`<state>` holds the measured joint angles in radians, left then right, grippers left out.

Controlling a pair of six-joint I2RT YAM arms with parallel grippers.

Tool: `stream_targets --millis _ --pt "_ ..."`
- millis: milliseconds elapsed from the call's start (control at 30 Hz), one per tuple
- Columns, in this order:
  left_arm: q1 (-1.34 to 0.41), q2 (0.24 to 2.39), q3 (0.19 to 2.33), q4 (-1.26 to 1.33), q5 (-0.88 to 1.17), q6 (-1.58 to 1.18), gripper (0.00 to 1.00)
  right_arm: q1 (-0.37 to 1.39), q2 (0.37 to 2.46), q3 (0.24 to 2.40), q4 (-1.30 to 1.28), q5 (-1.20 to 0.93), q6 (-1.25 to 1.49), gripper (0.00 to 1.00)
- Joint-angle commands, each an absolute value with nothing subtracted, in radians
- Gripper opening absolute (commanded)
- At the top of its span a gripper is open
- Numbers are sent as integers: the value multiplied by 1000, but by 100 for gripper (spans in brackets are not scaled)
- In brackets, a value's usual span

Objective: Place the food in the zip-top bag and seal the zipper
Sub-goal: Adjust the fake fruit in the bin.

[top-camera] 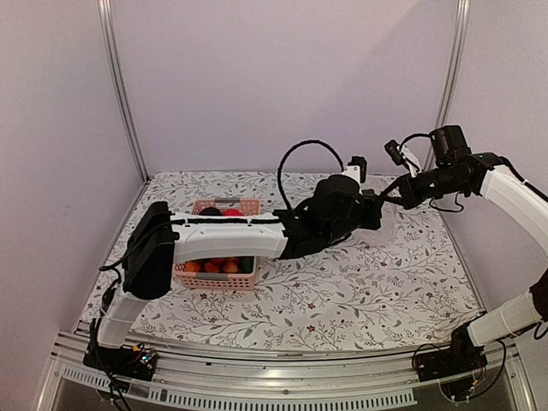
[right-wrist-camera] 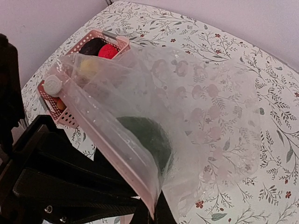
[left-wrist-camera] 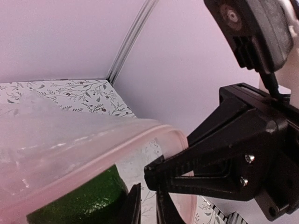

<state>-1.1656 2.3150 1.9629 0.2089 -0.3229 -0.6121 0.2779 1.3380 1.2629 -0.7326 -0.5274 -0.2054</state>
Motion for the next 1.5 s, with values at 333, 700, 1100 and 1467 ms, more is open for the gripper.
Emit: stream_targets --millis 333,700,1100,1467 --pt "-1118 2221 1800 373 -80 -348 35 306 1330 1275 -757 -603 -183 0" --pt "-1238 1885 1328 502 -74 -212 50 295 1395 1288 -749 -636 -179 0" --pt "-1200 2114 1564 232 -408 -342 25 297 1411 1281 -767 -702 -184 0" --pt "-1088 2238 1703 336 -301 -356 28 351 1380 1212 -810 -701 -233 0"
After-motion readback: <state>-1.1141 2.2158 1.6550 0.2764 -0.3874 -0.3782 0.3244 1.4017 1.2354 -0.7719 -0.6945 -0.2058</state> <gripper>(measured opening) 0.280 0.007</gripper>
